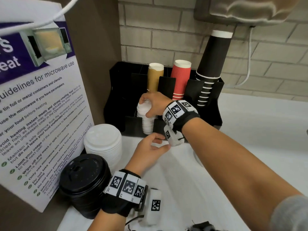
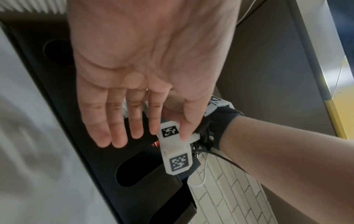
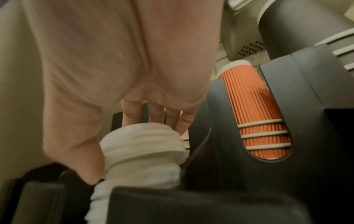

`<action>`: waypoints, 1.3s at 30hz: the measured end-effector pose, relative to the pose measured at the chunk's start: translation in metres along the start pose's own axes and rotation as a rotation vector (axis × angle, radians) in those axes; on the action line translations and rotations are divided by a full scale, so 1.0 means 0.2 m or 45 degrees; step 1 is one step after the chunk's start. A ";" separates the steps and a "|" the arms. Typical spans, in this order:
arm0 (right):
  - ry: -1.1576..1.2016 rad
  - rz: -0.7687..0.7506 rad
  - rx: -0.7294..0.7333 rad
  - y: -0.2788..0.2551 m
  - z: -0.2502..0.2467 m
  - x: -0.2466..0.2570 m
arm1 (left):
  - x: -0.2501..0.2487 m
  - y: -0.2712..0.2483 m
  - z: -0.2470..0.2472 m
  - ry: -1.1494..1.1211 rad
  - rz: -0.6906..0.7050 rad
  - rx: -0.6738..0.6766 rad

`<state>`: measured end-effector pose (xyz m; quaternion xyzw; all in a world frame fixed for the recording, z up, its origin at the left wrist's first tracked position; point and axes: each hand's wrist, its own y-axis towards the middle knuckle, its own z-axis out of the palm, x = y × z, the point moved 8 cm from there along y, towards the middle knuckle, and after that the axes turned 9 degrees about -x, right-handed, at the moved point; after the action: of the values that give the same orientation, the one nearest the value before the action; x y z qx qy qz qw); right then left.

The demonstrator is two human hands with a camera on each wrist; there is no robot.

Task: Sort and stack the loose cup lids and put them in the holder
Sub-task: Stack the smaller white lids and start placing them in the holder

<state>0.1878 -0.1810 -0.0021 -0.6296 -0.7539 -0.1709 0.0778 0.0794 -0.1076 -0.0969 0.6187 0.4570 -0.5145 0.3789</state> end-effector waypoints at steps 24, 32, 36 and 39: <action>-0.497 0.007 -0.025 -0.03 0.06 -0.02 | -0.03 -0.01 -0.01 0.007 0.009 -0.022; -0.184 0.068 -0.159 -0.12 -0.07 -0.03 | -0.04 -0.02 -0.01 0.009 0.020 -0.024; 0.358 0.212 -0.609 -0.35 -0.37 -0.16 | -0.05 -0.02 -0.02 0.012 0.040 -0.058; 0.572 0.575 -0.793 -0.65 -0.45 -0.43 | -0.06 -0.02 -0.03 0.002 0.060 -0.083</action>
<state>0.0686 -0.3105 0.0316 -0.7190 -0.4745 -0.5012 0.0817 0.0768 -0.1022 -0.0840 0.6171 0.4591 -0.4898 0.4103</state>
